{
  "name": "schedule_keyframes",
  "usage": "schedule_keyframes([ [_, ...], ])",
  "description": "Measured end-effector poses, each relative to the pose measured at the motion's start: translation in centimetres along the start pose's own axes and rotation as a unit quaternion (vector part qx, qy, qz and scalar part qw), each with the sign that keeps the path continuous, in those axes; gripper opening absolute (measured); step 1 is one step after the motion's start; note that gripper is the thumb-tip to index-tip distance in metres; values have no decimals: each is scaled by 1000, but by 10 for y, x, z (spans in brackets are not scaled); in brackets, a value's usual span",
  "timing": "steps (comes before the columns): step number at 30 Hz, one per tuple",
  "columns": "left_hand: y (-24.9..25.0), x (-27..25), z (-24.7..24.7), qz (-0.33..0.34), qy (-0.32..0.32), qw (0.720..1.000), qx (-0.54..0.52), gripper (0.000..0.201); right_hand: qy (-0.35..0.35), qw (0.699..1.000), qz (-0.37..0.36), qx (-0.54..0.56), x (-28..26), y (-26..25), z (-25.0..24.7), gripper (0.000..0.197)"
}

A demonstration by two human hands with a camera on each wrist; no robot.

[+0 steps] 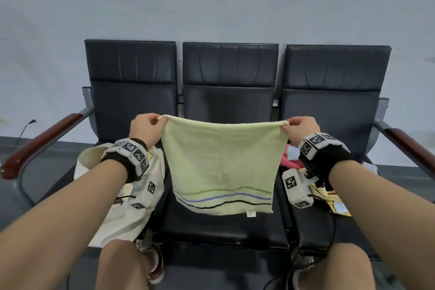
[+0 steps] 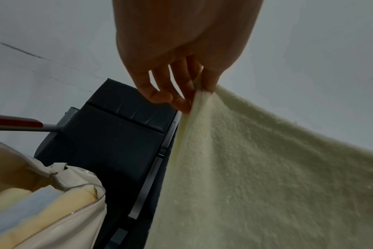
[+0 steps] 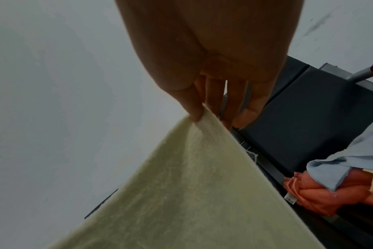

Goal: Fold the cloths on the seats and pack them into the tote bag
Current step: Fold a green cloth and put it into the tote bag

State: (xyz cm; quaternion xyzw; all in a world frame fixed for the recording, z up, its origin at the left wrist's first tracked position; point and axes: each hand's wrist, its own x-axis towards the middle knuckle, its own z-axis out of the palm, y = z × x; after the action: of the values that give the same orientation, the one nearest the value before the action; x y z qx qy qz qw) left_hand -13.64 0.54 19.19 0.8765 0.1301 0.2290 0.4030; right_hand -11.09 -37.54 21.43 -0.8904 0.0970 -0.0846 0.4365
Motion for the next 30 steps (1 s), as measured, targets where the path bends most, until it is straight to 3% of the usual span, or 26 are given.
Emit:
schedule_keyframes([
  [11, -9, 27, 15, -11, -39, 999, 2, 33, 18, 1000, -5, 4, 37, 2, 17, 16],
  [14, -8, 37, 28, -36, -59, 996, -60, 30, 0, 998, 39, 57, 54, 1, 30, 18],
  [18, -13, 52, 47, -89, -86, 984, -131, 25, -52, 977, 104, 177, 79, -2, 46, 13],
  [23, -10, 74, 66, -134, -95, 967, -194, 24, -115, 920, 179, 330, 103, -2, 57, 14],
  [28, -9, 101, 83, -154, -104, 960, -212, 24, -136, 906, 194, 350, 132, -1, 75, 21],
  [30, -10, 104, 85, -154, -106, 958, -219, 24, -111, 906, 215, 348, 135, -5, 76, 20],
])
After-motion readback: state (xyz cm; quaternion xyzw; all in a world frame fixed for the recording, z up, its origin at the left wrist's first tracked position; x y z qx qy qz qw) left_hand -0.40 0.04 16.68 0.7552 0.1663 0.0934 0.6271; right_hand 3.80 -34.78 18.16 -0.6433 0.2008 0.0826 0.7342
